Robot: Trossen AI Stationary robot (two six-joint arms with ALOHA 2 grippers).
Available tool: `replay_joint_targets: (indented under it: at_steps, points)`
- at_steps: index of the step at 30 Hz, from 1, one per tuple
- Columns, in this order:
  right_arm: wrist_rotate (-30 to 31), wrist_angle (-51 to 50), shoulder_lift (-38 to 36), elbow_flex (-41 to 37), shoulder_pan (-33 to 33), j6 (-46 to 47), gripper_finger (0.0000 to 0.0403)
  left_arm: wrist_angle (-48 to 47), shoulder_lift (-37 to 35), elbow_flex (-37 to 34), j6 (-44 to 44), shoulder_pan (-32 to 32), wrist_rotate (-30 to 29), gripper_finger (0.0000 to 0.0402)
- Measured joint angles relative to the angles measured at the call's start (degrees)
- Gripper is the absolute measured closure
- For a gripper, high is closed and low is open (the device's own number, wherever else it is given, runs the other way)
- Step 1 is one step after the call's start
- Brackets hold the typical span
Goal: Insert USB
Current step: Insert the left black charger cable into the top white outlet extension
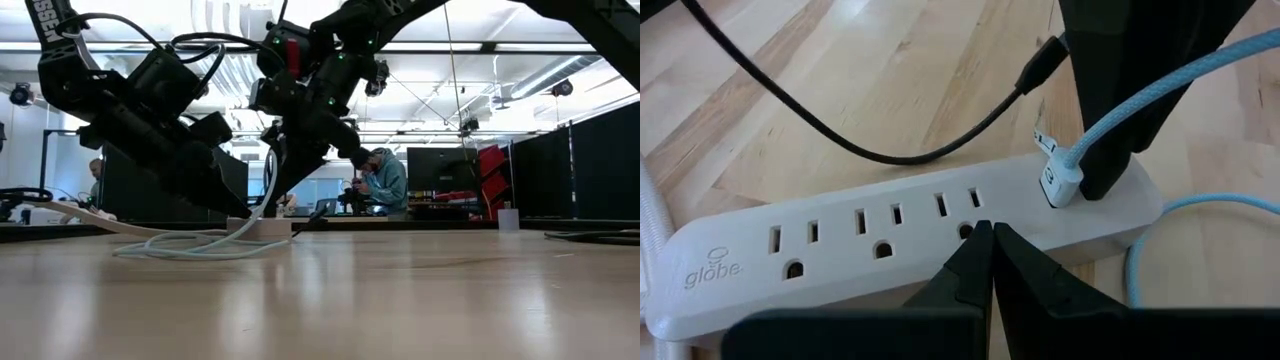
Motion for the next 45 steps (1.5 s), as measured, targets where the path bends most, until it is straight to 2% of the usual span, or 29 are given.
replay_joint_targets:
  at_steps: [11, 14, 16, 21, 24, 28, 31, 37, 45]
  points:
    - [3.2, -4.7, -5.7, -0.2, 0.3, 6.1, 0.0219, 0.1, 0.0, 0.0, -0.8, -0.1, -2.0, 0.0402]
    - [5.0, -8.6, -6.6, -0.4, 0.3, 7.7, 0.0195, -0.2, -0.6, 0.0, -2.2, -0.1, -6.1, 0.0402]
    - [6.0, -10.4, -7.9, -0.2, 0.3, 8.9, 0.0185, -1.2, -1.1, 0.0, -3.3, -0.1, -11.1, 0.0402]
    - [7.0, -16.1, -8.4, -0.3, 0.3, 12.2, 0.0178, -6.6, -1.3, 0.0, -9.6, 0.3, -28.2, 0.0402]
    - [7.0, -16.1, -9.1, -0.2, 0.3, 13.2, 0.0184, -13.2, -1.3, -0.3, -16.0, 1.6, -34.9, 0.0402]
    - [7.0, -16.4, -9.1, -0.2, 0.4, 13.5, 0.0195, -19.9, -1.3, -0.2, -24.9, 4.5, -37.3, 0.0402]
    - [6.9, -16.2, -9.2, -0.2, 0.4, 13.4, 0.0202, -22.0, -1.5, -1.2, -27.9, 6.0, -39.3, 0.0402]
    - [7.1, -15.6, -9.2, -0.2, 0.3, 13.5, 0.0203, -20.7, -4.7, -1.9, -27.2, 4.5, -39.6, 0.0402]
    - [7.8, -8.3, -9.4, -0.2, 0.7, 14.3, 0.0224, -20.7, -15.9, -2.5, -24.2, 0.0, -39.6, 0.0402]
